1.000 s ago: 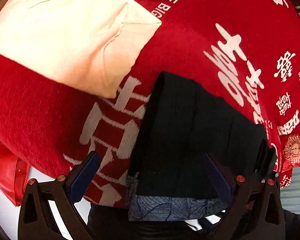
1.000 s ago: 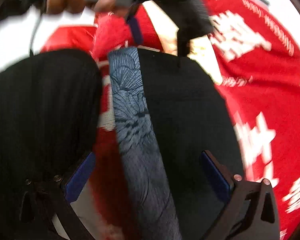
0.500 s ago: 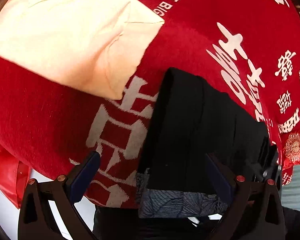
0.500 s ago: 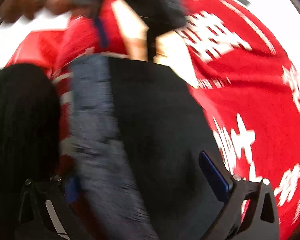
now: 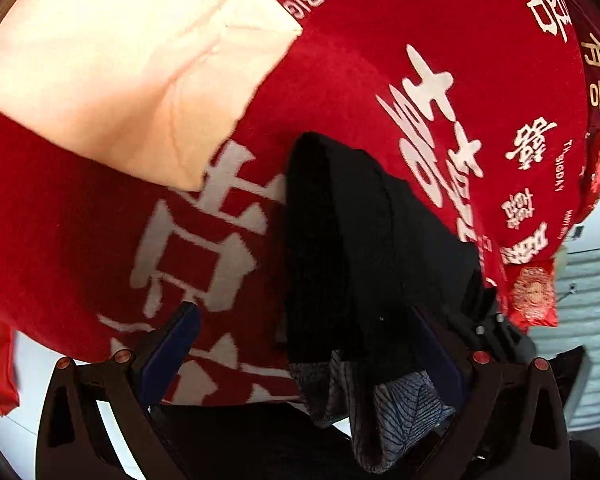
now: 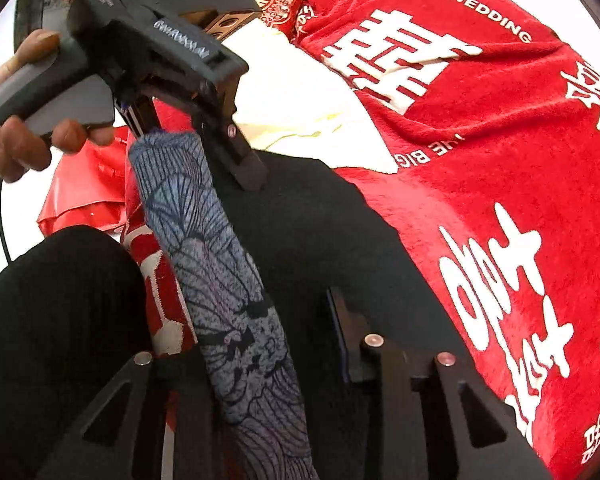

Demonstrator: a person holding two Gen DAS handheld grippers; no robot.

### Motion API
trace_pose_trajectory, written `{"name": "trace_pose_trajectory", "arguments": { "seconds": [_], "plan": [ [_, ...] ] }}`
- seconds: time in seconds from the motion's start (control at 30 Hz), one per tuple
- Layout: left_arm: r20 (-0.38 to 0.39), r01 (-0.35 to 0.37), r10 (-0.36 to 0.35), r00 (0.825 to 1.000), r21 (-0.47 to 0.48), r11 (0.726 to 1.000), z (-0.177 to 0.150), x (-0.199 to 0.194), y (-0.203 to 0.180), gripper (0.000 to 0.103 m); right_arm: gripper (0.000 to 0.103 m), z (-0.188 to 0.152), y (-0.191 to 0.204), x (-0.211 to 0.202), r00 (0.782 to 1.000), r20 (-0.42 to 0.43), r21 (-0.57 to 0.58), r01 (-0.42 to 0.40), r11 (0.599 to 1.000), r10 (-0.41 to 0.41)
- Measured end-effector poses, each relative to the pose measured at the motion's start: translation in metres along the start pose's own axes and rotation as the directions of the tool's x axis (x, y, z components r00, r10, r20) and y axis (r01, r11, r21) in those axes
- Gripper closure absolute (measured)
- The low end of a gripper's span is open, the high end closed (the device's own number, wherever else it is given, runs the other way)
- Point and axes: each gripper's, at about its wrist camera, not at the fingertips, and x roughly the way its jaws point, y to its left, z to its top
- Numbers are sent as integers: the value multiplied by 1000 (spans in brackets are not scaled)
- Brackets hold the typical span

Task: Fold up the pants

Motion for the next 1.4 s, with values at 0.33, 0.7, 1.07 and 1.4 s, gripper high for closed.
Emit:
{"name": "trace_pose_trajectory", "arguments": {
  "seconds": [0.33,0.7,1.07,1.4],
  "plan": [
    [-150,154,-162,975,-59,986,18,42,-11,1,70,-4,1,-2,1000,23,-26,14,1000,-13],
    [-67,69,-69,995,8,998,18,34,-37,41,65,-6,0,-9,1000,0,-14,-7,1000,7],
    [-60,-87,94,994,106,991,25,35,-46,35,37,-53,-104,-65,995,-38,314,-74,947,90],
    [-60,-76,87,994,178,981,32,40,-55,80,32,-92,-122,1,963,-213,257,-107,961,164]
  ]
}}
